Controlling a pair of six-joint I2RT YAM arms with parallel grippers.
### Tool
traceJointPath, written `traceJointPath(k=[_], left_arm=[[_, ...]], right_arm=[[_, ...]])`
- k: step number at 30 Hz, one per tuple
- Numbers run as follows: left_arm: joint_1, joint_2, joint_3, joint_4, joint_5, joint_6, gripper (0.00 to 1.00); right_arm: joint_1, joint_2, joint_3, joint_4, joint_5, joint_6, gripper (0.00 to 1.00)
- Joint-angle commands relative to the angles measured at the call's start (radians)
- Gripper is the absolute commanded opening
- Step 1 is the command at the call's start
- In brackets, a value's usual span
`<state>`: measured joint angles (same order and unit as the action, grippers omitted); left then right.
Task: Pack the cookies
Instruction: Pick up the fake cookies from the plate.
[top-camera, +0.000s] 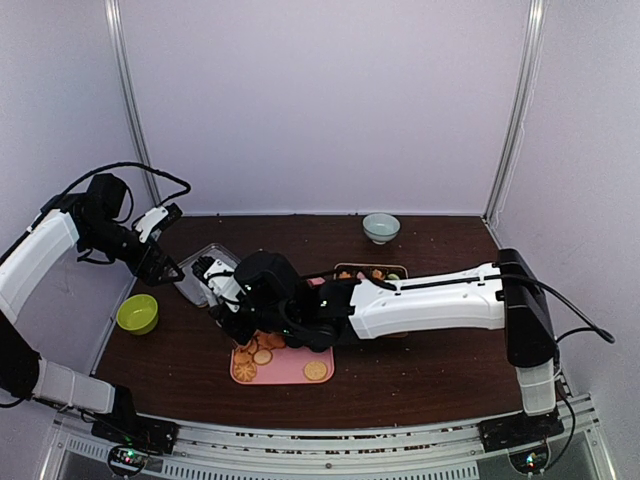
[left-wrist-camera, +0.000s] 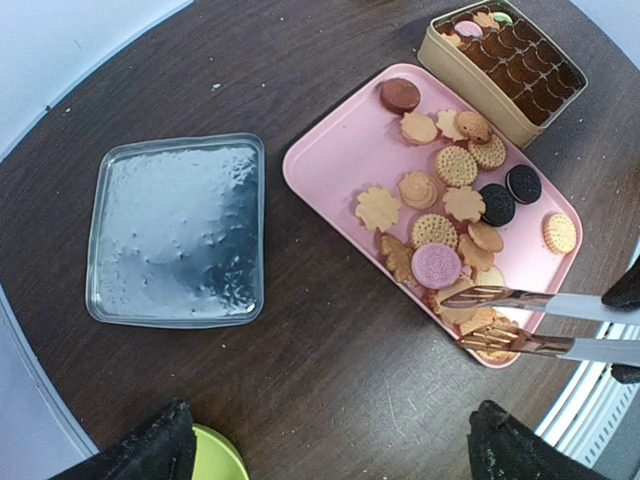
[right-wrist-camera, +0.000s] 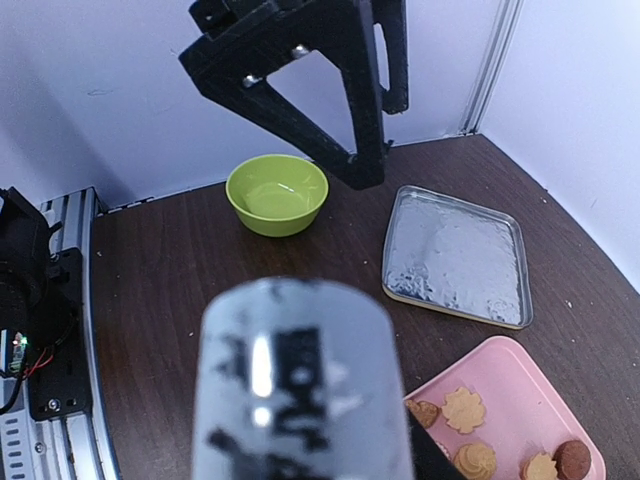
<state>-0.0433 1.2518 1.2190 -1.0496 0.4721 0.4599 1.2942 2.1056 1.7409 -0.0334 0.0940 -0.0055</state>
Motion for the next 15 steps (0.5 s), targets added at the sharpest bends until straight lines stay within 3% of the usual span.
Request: traceJointPath(k=[1, 7, 15], left_arm=[[0.027, 0.006, 0.025, -0.011, 0.027, 0.005, 0.98], [0.037, 0.004, 0.025, -0.019, 0.027, 0.009, 0.98], [0.039, 0.008, 0.031, -0.020, 0.024, 0.012, 0.98]], right_arm=[[0.021, -0.032, 0.043, 0.048, 0.029, -0.031, 0.37], [0.023, 0.044, 0.121, -0.001, 0.050, -0.060, 0.36], [0.022, 0.053, 0.086, -0.012, 0.075, -0.071, 0.35]])
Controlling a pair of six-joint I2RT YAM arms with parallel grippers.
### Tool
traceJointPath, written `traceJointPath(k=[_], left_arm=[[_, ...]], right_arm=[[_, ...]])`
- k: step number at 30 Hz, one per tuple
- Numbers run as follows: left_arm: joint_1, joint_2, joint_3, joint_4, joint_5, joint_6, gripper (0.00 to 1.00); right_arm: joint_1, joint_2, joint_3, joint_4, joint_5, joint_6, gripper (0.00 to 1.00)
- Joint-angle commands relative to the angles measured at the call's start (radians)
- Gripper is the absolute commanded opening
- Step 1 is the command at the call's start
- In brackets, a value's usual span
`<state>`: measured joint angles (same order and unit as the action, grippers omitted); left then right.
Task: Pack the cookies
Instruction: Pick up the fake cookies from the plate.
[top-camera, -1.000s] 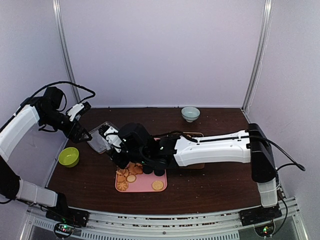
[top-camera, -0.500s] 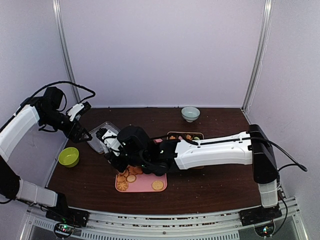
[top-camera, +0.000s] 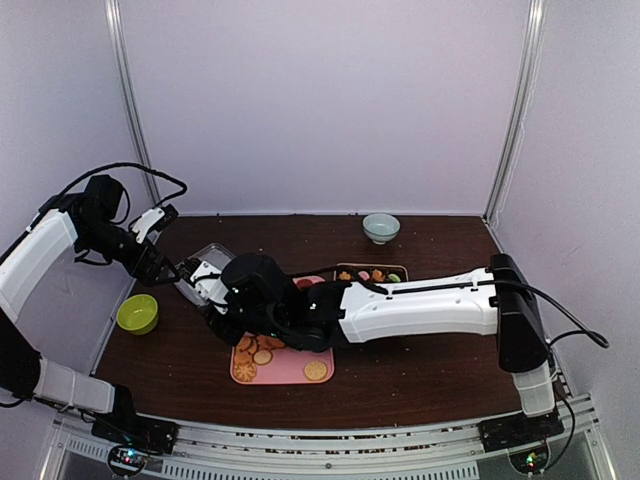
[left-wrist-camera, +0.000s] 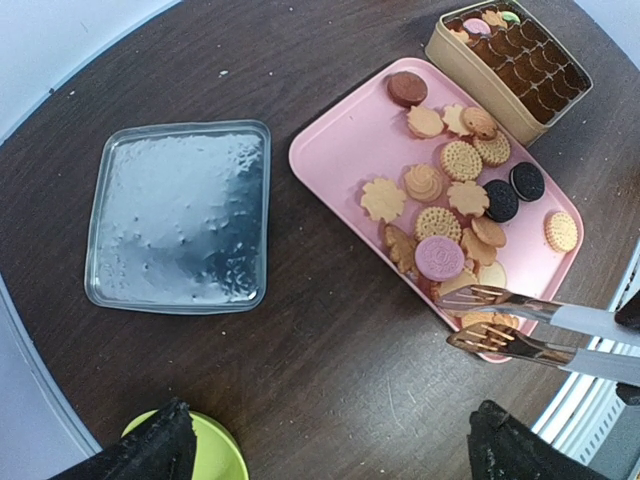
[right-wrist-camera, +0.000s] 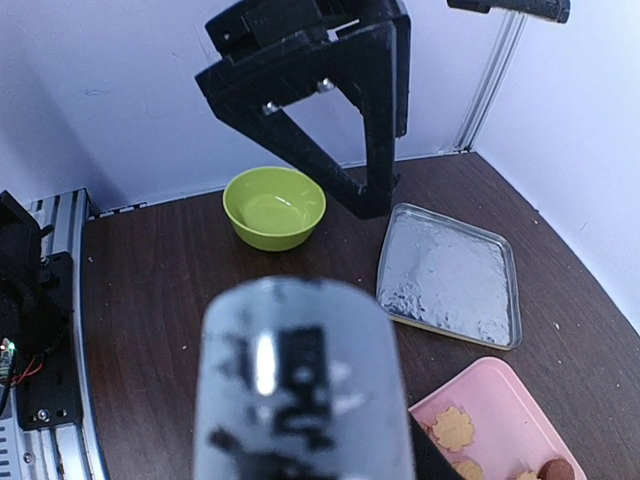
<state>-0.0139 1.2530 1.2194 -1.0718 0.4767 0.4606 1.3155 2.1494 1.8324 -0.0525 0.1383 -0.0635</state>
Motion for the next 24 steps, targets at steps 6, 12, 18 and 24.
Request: traceJointPath(k=[6, 12, 18, 24], left_arm=[[0.011, 0.010, 0.034, 0.003, 0.025, 0.008, 0.98], [0.010, 0.006, 0.035, 0.002, 0.023, 0.009, 0.98], [0.011, 0.010, 0.034, 0.001, 0.028, 0.006, 0.98], [0.009, 0.008, 0.035, 0.001, 0.027, 0.007, 0.98]], right_arm=[[0.002, -0.015, -0.066, 0.029, 0.003, 0.016, 0.34], [0.002, -0.021, -0.091, 0.034, 0.003, 0.022, 0.33], [0.001, -0.006, -0.079, 0.024, 0.052, -0.007, 0.34], [0.001, 0.005, -0.066, 0.016, 0.080, -0.026, 0.32]])
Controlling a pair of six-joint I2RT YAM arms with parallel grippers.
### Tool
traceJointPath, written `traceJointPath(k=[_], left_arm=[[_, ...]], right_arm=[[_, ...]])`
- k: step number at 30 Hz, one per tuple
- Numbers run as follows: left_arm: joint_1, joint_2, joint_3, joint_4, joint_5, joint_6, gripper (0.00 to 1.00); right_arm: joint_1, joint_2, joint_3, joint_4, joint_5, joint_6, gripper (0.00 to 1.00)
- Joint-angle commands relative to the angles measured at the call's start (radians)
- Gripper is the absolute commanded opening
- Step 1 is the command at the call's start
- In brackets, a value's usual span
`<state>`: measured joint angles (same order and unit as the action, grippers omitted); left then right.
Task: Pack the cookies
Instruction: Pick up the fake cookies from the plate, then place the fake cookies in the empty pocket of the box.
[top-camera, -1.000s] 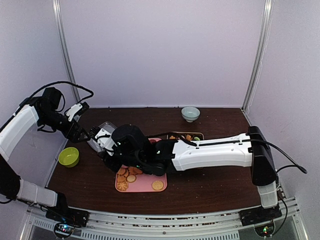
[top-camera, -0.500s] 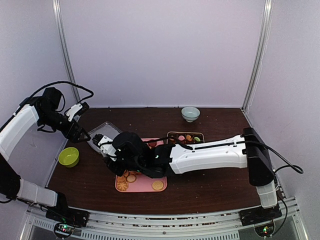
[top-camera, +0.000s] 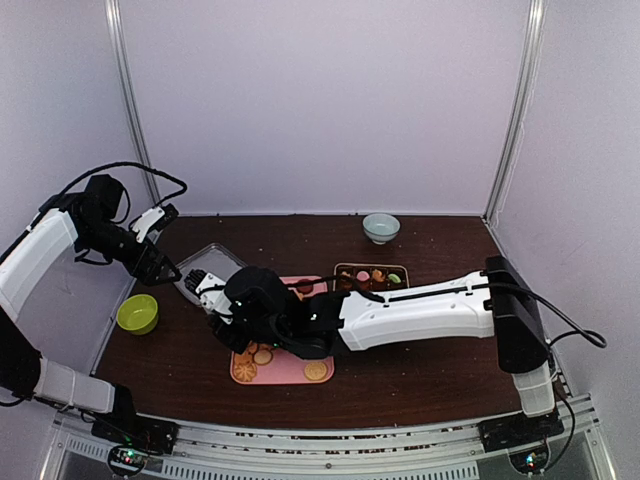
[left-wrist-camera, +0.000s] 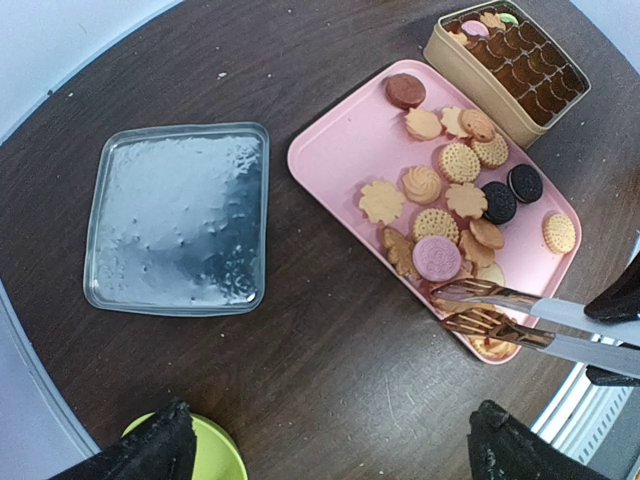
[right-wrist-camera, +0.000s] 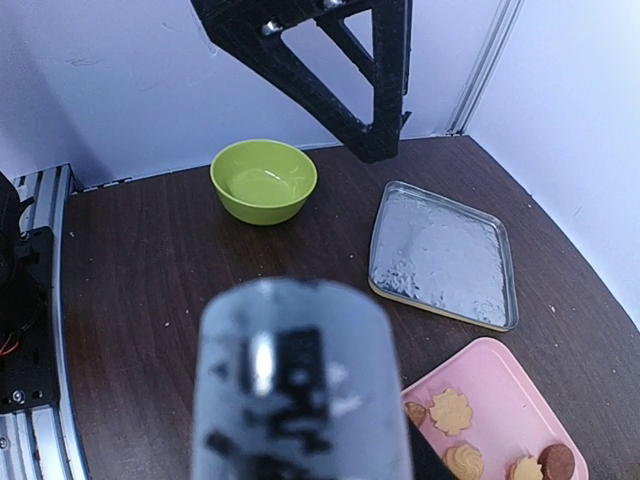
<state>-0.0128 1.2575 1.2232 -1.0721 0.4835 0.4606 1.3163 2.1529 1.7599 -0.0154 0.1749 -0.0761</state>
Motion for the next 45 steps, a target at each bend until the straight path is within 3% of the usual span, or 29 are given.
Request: traceJointPath(k=[1, 11, 22, 31, 39, 45], left_arm=[[0.009, 0.003, 0.032, 0.001, 0.022, 0.006, 0.98], [0.009, 0.003, 0.038, -0.003, 0.029, 0.005, 0.98], [0.009, 0.012, 0.056, -0.007, 0.036, 0.003, 0.98], [0.008, 0.019, 0.067, -0.011, 0.043, 0.002, 0.98], [0.009, 0.025, 0.065, -0.011, 0.046, 0.004, 0.98], [0.009, 0.023, 0.064, -0.011, 0.044, 0.004, 0.98]], right_arm=[[0.000, 0.000, 0.009, -0.019, 0.049, -0.012, 0.31], [-0.003, -0.085, -0.002, -0.004, 0.053, -0.012, 0.01], [-0.077, -0.339, -0.186, 0.046, -0.077, 0.069, 0.00], [-0.291, -0.576, -0.428, 0.059, -0.109, 0.113, 0.00], [-0.488, -0.580, -0.481, 0.026, -0.174, 0.112, 0.00], [-0.553, -0.533, -0.464, 0.019, -0.238, 0.125, 0.00]])
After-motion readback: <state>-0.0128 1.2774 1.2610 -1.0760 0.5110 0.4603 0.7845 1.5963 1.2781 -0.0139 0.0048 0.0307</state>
